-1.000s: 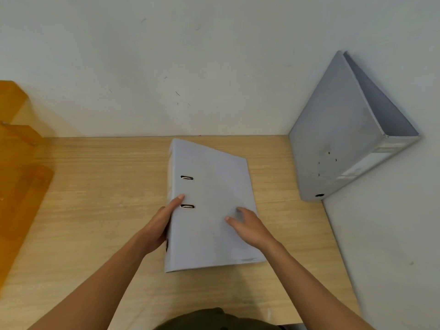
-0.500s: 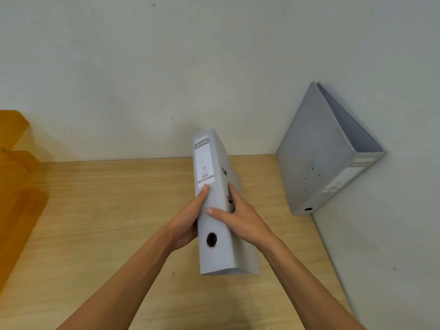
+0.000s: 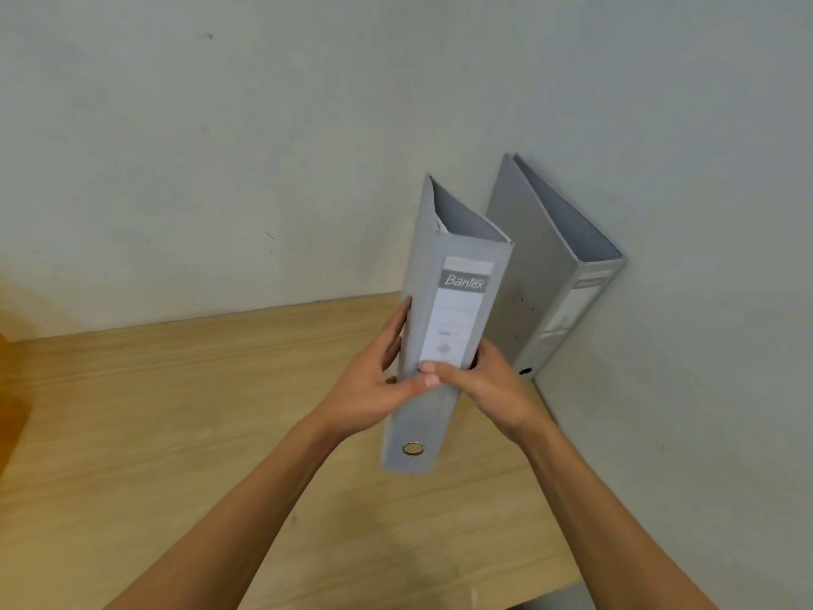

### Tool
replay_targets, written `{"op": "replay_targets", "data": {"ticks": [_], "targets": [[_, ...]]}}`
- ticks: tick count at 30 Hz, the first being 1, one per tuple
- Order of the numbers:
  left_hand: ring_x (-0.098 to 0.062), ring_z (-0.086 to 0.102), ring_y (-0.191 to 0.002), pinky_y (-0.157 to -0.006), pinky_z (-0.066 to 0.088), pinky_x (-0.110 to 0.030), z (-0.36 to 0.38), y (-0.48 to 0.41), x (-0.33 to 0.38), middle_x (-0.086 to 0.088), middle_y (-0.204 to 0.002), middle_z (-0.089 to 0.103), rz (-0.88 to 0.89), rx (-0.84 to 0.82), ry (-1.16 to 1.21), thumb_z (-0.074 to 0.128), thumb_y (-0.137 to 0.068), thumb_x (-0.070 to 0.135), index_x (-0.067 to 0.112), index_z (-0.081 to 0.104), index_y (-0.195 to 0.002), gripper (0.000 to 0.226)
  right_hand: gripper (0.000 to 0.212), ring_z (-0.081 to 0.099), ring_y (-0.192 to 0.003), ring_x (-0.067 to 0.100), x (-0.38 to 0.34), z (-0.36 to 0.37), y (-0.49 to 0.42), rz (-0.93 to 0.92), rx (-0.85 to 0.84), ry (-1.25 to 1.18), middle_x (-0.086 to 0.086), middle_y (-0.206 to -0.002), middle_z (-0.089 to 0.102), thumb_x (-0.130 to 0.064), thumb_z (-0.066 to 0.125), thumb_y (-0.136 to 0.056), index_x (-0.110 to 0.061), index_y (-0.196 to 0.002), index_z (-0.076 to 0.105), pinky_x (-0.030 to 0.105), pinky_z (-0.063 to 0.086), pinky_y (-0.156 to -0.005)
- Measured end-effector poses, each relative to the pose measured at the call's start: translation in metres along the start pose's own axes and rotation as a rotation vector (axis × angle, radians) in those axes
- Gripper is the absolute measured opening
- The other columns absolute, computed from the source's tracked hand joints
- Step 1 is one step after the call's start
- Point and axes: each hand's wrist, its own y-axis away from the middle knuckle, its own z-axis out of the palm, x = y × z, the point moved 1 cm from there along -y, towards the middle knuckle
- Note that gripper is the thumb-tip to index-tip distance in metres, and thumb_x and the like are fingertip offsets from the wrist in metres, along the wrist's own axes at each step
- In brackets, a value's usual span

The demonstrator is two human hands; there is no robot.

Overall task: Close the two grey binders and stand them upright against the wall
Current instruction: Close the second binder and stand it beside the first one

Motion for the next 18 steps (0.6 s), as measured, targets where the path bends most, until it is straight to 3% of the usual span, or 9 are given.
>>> {"op": "replay_targets", "data": {"ticks": [3,9,13,16,18], "targets": [[0.004,0.040,-0.144,-0.110,0.050,-0.038,0.012,-0.001,-0.006,0.025,-0.158,0.040,0.006,-0.066,-0.100,0.082,-0.080,0.015,0.045,0.000,-0.161,0.119,0.052,0.072,-0.110,0.012,0.016,-0.008,0.006,-0.007,0.051,0.036,-0.004,-0.120,0.075,-0.018,0.084,-0.079,-0.022,-0.127,0.064,0.037,0.059,-0.094],[0.000,0.044,-0.143,-0.108,0.051,-0.038,0.045,-0.015,-0.022,0.018,-0.159,0.041,0.002,0.019,-0.156,0.079,-0.081,0.011,0.040,-0.002,-0.162,0.118,0.056,0.068,-0.108,-0.001,0.038,-0.028,0.012,-0.005,0.133,0.092,-0.014,-0.118,0.074,-0.013,0.086,-0.076,-0.031,-0.123,0.061,0.014,0.053,-0.084],[0.004,0.038,-0.146,-0.103,0.049,-0.016,0.065,-0.017,-0.036,0.016,-0.162,0.036,-0.019,0.038,-0.141,0.078,-0.081,0.007,0.039,-0.002,-0.162,0.119,0.054,0.067,-0.111,0.000,0.050,-0.046,0.021,0.008,0.152,0.137,-0.018,-0.117,0.073,-0.017,0.085,-0.076,-0.040,-0.119,0.062,0.017,0.052,-0.089],[0.014,0.044,-0.136,-0.104,0.050,-0.019,0.072,-0.015,-0.057,0.009,-0.156,0.046,-0.068,0.036,-0.139,0.079,-0.079,0.005,0.029,0.002,-0.164,0.117,0.055,0.067,-0.115,0.004,0.061,-0.056,0.031,-0.004,0.122,0.139,-0.015,-0.125,0.072,-0.015,0.080,-0.081,-0.031,-0.131,0.063,0.024,0.054,-0.096],[0.014,0.053,-0.126,-0.091,0.053,-0.010,0.077,-0.016,-0.068,0.005,-0.149,0.054,-0.123,0.020,-0.118,0.077,-0.079,0.002,0.022,0.005,-0.164,0.114,0.059,0.067,-0.118,0.006,0.071,-0.059,0.036,0.005,0.110,0.131,-0.014,-0.134,0.067,-0.017,0.076,-0.084,-0.026,-0.140,0.058,0.026,0.054,-0.098]]}}
